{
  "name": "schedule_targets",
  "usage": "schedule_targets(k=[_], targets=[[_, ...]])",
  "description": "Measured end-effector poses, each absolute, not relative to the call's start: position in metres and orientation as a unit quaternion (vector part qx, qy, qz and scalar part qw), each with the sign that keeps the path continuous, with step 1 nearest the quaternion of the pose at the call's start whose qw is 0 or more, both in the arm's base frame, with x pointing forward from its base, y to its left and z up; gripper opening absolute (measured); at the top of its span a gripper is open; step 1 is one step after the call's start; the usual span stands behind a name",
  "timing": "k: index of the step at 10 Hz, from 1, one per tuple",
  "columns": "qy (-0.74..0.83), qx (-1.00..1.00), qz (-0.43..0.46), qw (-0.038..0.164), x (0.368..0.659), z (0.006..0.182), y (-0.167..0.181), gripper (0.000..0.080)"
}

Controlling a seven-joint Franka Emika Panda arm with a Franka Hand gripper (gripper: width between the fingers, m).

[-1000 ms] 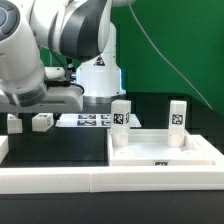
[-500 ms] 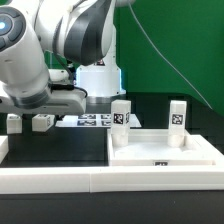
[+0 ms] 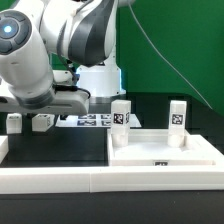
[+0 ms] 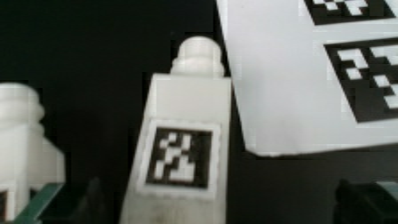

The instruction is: Assemble square table

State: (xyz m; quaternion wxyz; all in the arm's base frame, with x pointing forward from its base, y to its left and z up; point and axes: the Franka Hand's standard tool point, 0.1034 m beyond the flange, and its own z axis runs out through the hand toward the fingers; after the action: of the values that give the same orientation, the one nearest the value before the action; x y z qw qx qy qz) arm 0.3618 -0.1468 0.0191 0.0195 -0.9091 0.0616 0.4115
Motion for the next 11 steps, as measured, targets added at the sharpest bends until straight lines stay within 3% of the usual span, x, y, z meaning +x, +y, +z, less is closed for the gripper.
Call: schedule_targets(k=[8,9,10,11], targets=[[0.071,-0.908,0.412,0.021,0.3544,0.0131,-0.1563,0.0649],[0.071,-0.908,0.412,0.020,0.3547,0.0130,-0.1564,0.0527],[0.071,-0.908,0.413,0.020,0.3545,0.0125,-0.1562,0.0527],[0.070,-0.908,0.413,0.020,0.3548,0.0121,-0.1549,0.0388]])
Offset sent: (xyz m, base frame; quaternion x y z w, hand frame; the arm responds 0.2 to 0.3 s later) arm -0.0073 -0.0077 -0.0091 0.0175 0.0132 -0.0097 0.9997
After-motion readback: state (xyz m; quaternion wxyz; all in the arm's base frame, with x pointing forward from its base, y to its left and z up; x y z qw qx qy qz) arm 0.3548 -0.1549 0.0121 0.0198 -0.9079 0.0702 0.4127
